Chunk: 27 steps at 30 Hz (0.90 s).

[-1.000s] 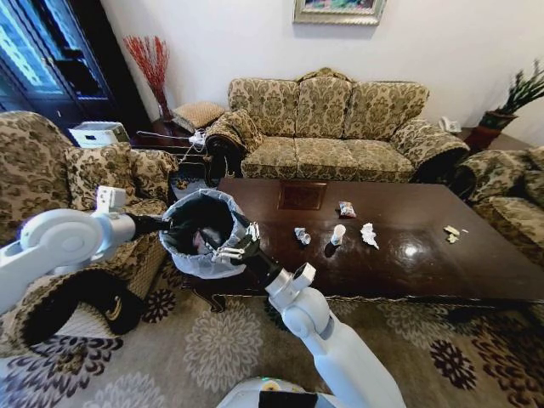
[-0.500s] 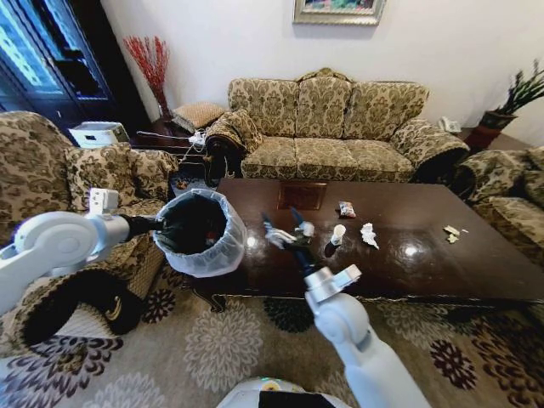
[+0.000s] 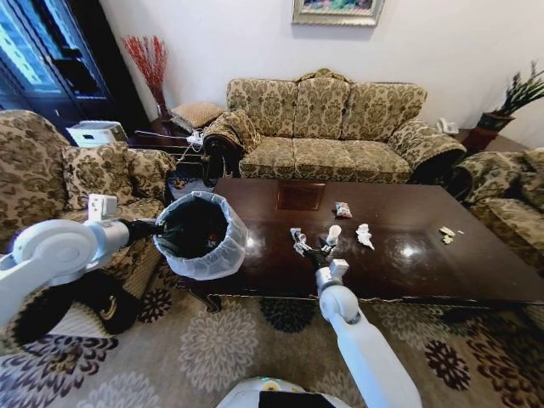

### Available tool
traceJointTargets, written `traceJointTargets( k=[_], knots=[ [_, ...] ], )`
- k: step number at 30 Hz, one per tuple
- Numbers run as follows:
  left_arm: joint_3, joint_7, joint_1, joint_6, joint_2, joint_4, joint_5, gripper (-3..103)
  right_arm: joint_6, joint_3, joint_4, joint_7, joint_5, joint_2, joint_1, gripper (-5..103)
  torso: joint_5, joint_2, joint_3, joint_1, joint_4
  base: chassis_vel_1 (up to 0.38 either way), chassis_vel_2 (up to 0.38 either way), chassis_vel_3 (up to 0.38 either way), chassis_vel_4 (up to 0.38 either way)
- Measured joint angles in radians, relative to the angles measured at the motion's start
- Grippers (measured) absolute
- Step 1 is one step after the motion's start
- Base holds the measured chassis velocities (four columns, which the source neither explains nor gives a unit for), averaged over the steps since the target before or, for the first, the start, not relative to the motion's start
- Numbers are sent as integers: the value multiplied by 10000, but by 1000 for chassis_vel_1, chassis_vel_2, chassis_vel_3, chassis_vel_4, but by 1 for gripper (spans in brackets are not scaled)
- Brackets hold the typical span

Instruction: Move to the front of the table and place the trash on the table into the trash bin.

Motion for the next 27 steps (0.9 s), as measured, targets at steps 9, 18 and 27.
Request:
traceJointTargets(
  k=[9, 18, 27],
  knots=[
    [50, 10, 106, -101, -48, -76, 101, 0, 213, -154, -2628, -354, -70, 526, 1542, 100, -21, 0, -1, -1, 1, -48, -49, 21, 25],
    [89, 68, 216, -148, -123, -73, 289, 0, 334, -366, -3854, -700, 29, 927, 2452, 100, -8, 0, -1, -1, 2, 14, 21, 0, 0],
    [108, 111, 228, -175, -87, 8, 333, 0, -22, -410, -4688, -930, 268, 1212, 2954, 84, -12, 0, -1, -1, 1, 0, 0, 0, 0]
  ],
)
